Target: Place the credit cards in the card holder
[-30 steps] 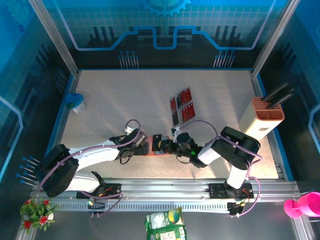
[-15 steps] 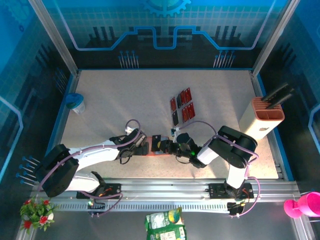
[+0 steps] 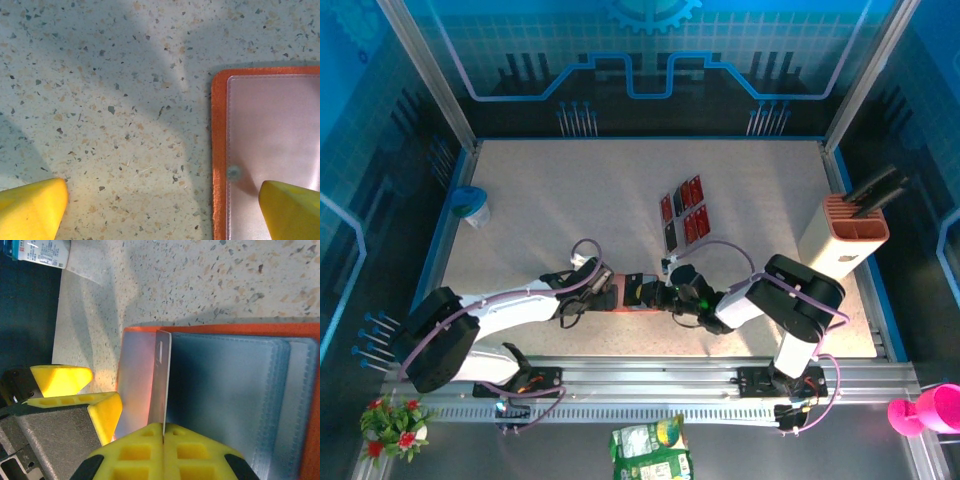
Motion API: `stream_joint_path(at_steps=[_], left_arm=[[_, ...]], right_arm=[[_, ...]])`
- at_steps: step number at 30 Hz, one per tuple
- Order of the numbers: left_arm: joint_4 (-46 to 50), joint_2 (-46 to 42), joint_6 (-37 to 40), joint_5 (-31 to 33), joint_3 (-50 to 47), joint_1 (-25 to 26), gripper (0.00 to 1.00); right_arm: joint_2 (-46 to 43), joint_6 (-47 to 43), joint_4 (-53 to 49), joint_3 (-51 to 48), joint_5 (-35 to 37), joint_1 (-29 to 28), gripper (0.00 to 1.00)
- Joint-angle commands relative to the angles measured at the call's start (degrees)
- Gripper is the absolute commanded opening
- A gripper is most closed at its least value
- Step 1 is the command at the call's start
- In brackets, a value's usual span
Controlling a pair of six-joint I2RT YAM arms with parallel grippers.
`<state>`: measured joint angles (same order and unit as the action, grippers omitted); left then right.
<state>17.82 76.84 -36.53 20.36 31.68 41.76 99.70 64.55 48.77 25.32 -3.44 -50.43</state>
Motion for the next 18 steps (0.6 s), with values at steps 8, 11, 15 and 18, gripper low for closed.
stream_joint_path(at_steps=[8, 11, 15, 18], left_arm=[[0.19, 0.25, -0.03, 0.83, -0.74, 0.31, 0.99], [0.09, 0.21, -0.06, 0.82, -0.74, 0.28, 0.99], [0.03, 0.15, -0.05, 0.83, -0.7, 0.27, 0.99], [0.06, 0.18, -0.03, 0.83, -0.73, 0.31, 0.99]], right_arm=[[0.42, 0.46, -9.81, 1.52, 1.32, -1.5, 0.0], [0.58, 0.83, -10.5, 1.83, 1.42, -1.53, 0.0], [0.32, 1.52, -11.7, 1.84, 1.77, -1.59, 0.0], [-0.6, 1.8, -13.07, 1.76, 2.43, -1.72, 0.0]])
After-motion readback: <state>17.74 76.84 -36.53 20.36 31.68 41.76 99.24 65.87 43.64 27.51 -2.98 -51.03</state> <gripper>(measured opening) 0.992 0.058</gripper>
